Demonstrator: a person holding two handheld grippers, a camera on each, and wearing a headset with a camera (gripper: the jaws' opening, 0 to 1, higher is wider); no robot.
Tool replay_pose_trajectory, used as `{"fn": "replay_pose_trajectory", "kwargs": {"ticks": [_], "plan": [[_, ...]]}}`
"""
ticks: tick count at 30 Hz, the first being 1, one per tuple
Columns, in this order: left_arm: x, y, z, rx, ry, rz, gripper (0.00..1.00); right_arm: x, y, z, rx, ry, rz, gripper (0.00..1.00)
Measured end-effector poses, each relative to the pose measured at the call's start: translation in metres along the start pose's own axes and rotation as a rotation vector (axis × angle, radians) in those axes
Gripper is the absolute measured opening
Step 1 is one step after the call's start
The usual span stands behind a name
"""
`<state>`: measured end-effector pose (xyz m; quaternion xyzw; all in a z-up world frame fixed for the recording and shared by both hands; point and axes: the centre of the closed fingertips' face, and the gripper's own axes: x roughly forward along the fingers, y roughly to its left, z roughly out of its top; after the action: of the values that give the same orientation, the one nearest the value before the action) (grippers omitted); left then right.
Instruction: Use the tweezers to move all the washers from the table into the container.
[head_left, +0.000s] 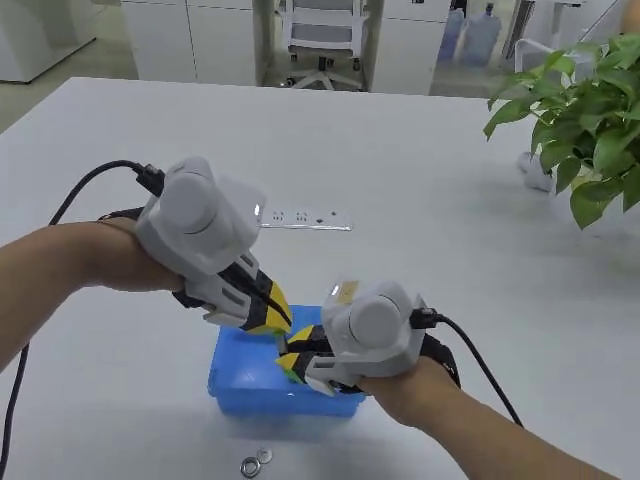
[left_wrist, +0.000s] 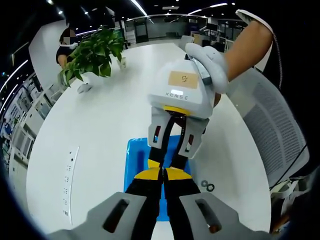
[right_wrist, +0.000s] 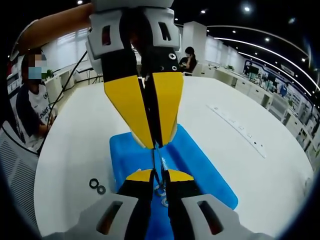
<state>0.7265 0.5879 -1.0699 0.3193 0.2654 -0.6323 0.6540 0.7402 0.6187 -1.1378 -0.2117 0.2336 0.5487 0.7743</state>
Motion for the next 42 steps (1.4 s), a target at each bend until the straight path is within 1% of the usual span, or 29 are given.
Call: {"fn": "replay_pose_trajectory", "kwargs": {"ticks": [6, 12, 22, 31, 36, 42], "plan": [[0.000, 0.000, 0.000, -0.001, 0.001, 0.002, 0.05, 0.000, 0.000, 0.000, 0.005, 0.000, 0.001, 0.11], [-0.002, -0.002, 0.003, 0.004, -0.002, 0.001, 0.05, -0.003, 0.002, 0.002, -0.001, -0.002, 0.002, 0.11], [-0.012, -0.007, 0.008, 0.005, -0.004, 0.007, 0.05, -0.011, 0.006, 0.010, -0.009, -0.017, -0.005, 0.11], [-0.025, -0.015, 0.017, 0.016, -0.005, 0.020, 0.05, -0.022, 0.014, 0.022, -0.024, -0.039, -0.016, 0.11], [-0.032, -0.020, 0.019, 0.020, -0.001, 0.024, 0.05, -0.026, 0.019, 0.027, -0.035, -0.047, -0.018, 0.11], [-0.036, -0.031, 0.020, 0.025, 0.013, 0.020, 0.05, -0.031, 0.030, 0.030, -0.054, -0.044, -0.013, 0.11]]}}
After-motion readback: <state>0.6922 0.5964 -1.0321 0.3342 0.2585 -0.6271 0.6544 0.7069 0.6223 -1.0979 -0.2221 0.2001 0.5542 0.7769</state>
